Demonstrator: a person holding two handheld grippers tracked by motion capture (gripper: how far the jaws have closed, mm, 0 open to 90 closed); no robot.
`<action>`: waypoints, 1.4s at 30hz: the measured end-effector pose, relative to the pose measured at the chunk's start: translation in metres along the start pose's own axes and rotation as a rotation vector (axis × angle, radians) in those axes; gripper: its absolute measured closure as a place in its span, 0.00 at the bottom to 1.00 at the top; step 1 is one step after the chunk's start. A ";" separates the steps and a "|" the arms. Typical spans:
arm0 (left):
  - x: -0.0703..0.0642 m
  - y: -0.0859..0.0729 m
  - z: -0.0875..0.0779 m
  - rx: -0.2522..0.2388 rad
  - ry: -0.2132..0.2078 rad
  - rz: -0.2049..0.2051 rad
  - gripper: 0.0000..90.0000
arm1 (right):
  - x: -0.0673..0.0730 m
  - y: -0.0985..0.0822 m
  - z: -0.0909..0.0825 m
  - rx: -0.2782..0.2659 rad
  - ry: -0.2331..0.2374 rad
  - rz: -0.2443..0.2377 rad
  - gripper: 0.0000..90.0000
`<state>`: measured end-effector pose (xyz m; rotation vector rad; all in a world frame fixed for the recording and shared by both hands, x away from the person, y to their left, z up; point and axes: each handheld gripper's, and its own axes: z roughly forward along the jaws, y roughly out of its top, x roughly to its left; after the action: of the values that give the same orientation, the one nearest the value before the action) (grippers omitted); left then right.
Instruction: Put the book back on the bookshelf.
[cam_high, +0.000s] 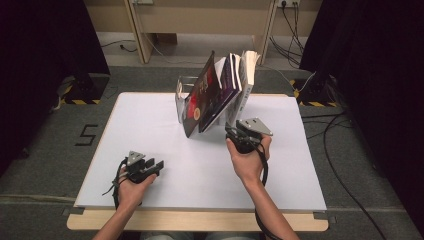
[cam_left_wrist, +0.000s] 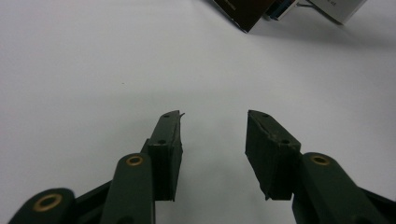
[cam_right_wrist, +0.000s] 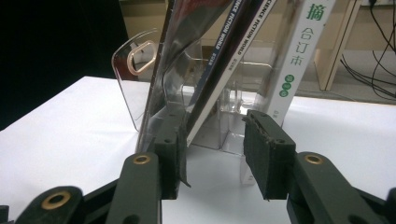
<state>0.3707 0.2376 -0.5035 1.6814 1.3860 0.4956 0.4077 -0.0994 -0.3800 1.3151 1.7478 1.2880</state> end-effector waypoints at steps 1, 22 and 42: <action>0.000 0.000 0.000 -0.001 0.000 0.000 0.61 | -0.001 0.000 -0.001 0.000 0.000 0.003 0.66; 0.000 0.000 0.000 -0.001 0.002 0.001 0.61 | -0.025 -0.013 -0.020 0.002 -0.050 0.029 0.66; 0.000 0.000 -0.001 -0.004 0.003 0.005 0.61 | -0.056 -0.030 -0.038 0.017 -0.119 0.074 0.65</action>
<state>0.3700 0.2375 -0.5033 1.6819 1.3828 0.5037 0.3824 -0.1663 -0.3997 1.4482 1.6448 1.2111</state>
